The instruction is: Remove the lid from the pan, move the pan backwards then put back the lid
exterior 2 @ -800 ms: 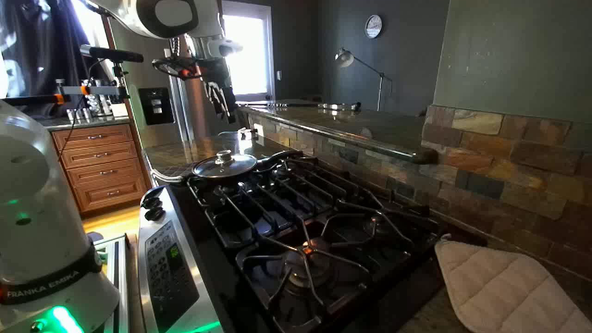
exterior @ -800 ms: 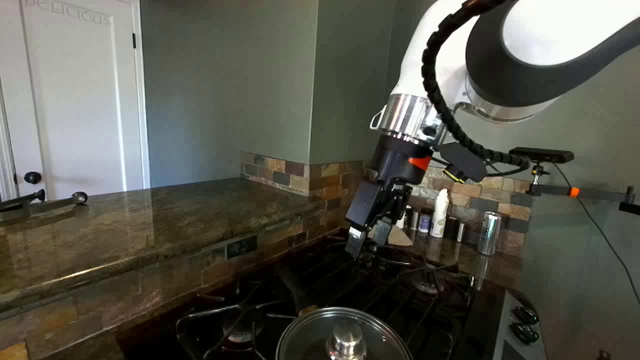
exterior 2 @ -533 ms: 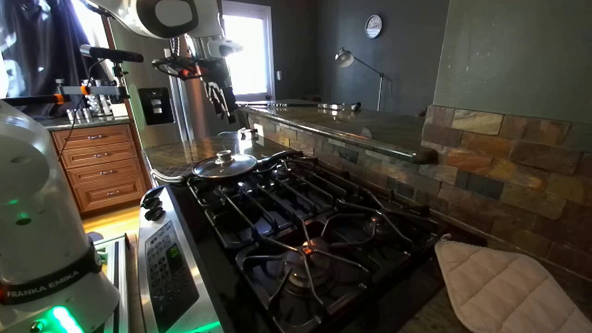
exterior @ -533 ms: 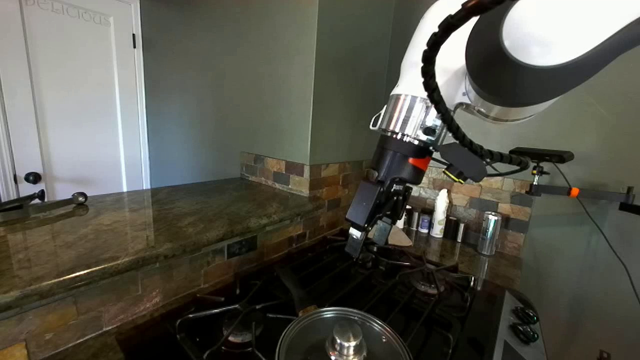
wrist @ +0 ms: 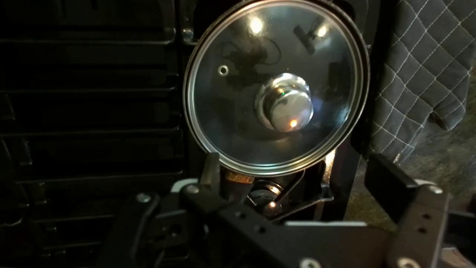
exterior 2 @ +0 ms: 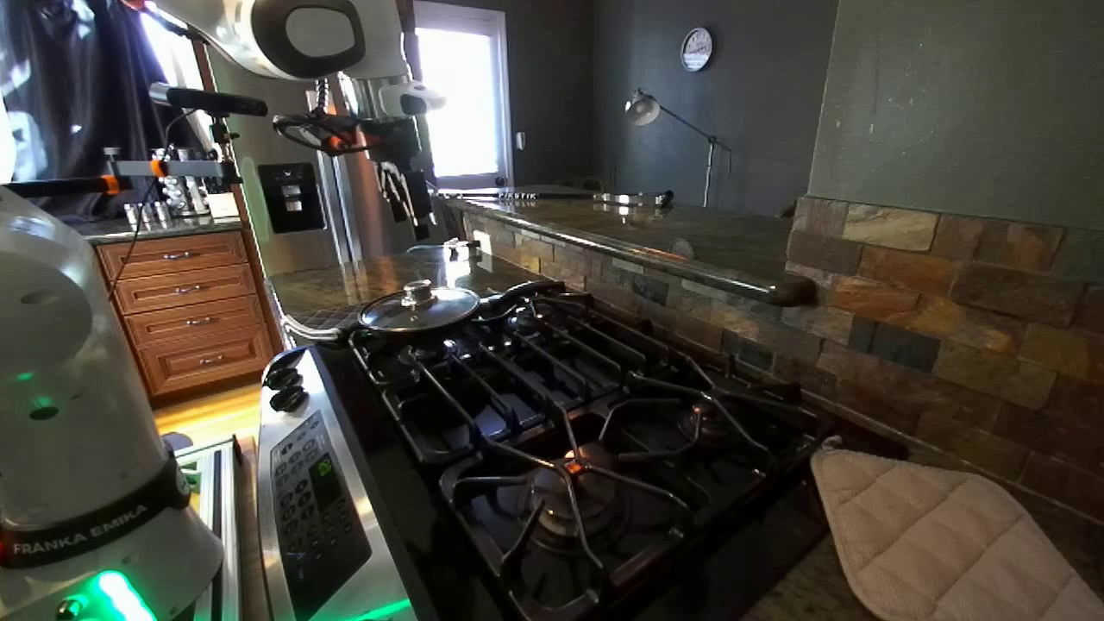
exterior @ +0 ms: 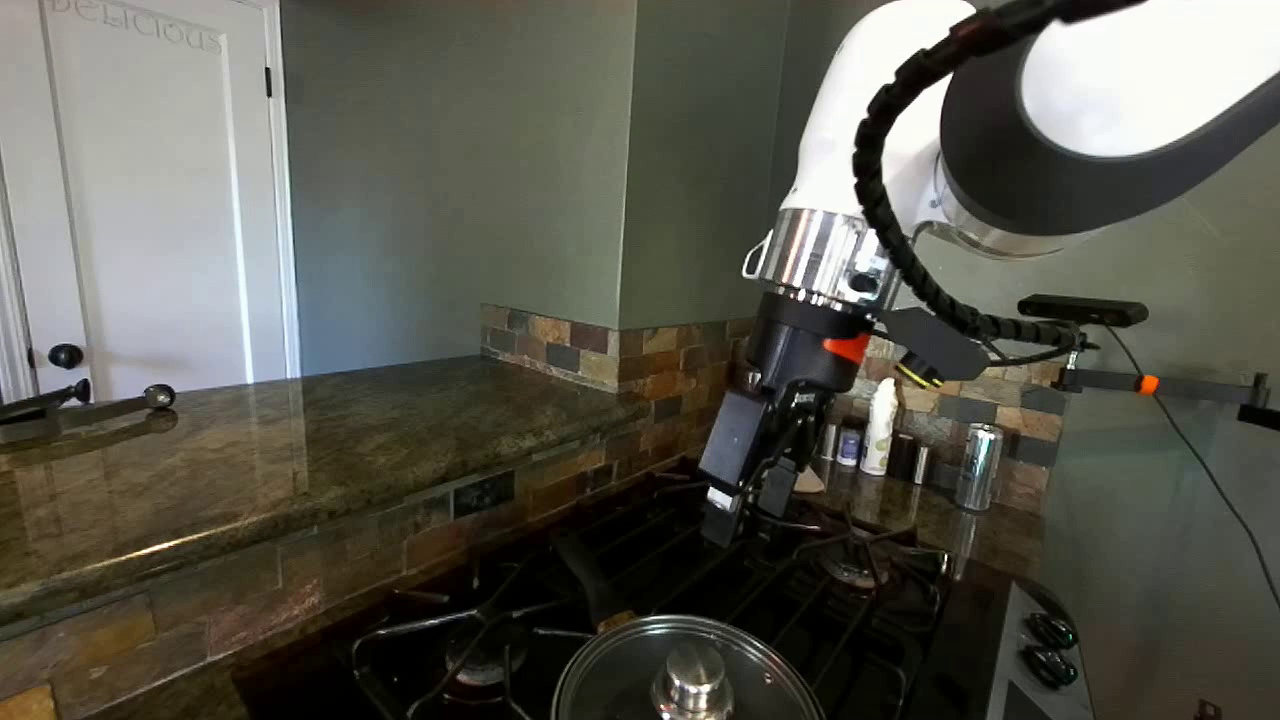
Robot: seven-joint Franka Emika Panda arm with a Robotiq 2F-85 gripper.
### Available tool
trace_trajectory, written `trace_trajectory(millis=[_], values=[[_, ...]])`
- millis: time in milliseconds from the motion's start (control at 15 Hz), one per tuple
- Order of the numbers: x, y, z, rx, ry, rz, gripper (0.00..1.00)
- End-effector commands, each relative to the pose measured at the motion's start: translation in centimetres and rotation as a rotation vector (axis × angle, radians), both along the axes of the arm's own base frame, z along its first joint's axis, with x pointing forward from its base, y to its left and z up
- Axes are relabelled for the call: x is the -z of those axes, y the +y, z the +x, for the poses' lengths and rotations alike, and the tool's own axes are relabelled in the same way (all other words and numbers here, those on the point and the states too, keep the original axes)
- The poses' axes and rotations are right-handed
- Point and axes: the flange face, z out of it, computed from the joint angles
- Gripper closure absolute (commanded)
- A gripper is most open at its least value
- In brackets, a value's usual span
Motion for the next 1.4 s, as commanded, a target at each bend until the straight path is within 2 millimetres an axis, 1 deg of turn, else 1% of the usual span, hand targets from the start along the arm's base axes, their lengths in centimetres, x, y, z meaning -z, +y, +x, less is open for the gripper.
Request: trace_trajectory(millis=[0,200,333,533,600,933,1200,1333], values=[[2.2,0.4,-2.0,0.037,0.033,-0.05,0.0],[4.3,0.7,-2.7,0.051,0.044,-0.056,0.0],[5.2,0.6,-2.8,0.06,0.024,-0.041,0.0],[6.1,0.4,-2.6,0.058,-0.009,-0.03,0.0],[5.6,0.8,-1.6,0.057,-0.009,-0.028,0.0],[6.9,1.5,-1.5,0.035,0.007,-0.032,0.0],[8.2,2.2,-1.5,0.025,0.032,-0.059,0.0],[8.5,2.7,-1.3,0.01,0.022,-0.07,0.0]])
